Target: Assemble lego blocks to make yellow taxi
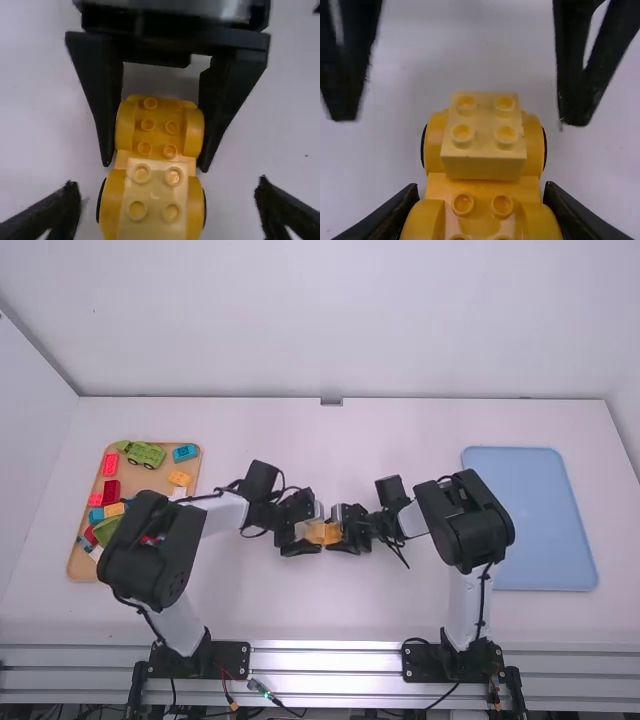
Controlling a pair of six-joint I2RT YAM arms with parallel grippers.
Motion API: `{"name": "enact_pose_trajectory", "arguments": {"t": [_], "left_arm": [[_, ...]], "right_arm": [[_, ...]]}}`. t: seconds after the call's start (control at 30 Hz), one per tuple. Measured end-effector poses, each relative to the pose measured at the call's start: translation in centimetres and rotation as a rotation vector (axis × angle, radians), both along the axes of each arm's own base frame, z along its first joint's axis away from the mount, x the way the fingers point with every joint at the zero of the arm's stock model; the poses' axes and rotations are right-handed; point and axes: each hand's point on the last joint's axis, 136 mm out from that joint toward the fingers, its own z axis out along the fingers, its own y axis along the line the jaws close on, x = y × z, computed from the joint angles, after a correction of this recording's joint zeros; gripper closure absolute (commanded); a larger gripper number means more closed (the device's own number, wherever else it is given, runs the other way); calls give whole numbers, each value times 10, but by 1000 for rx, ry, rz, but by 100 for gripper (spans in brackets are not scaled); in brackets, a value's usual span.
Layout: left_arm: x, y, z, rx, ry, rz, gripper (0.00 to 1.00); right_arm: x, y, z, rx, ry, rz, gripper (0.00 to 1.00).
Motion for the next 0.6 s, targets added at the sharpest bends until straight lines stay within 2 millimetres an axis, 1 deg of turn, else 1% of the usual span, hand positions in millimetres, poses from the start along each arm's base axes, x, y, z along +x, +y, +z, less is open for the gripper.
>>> {"name": "enact_pose_trajectory", "arguments": {"t": [0.13, 0.17, 0.23, 0.27, 0.3, 0.5, 0.6], "left_arm": [[4, -1, 25, -16, -52, -26, 1], [4, -1, 26, -18, -59, -28, 1], [8, -2, 37, -28, -99, -36, 25], [9, -2, 40, -30, -113, -39, 65], [10, -2, 40, -27, -118, -38, 98], [8, 0, 37, -18, -121, -40, 98], [8, 3, 28, -5, -127, -17, 98]], "right_arm": [[0, 0, 0, -1, 1, -1, 38], [0, 0, 0, -1, -1, 0, 38], [0, 0, 0, -2, 3, -2, 38], [0, 0, -1, -3, 1, -1, 38], [0, 0, -1, -3, 2, -2, 38], [0, 0, -1, -4, 3, -2, 37], [0, -1, -1, -7, 2, -4, 37]]}}
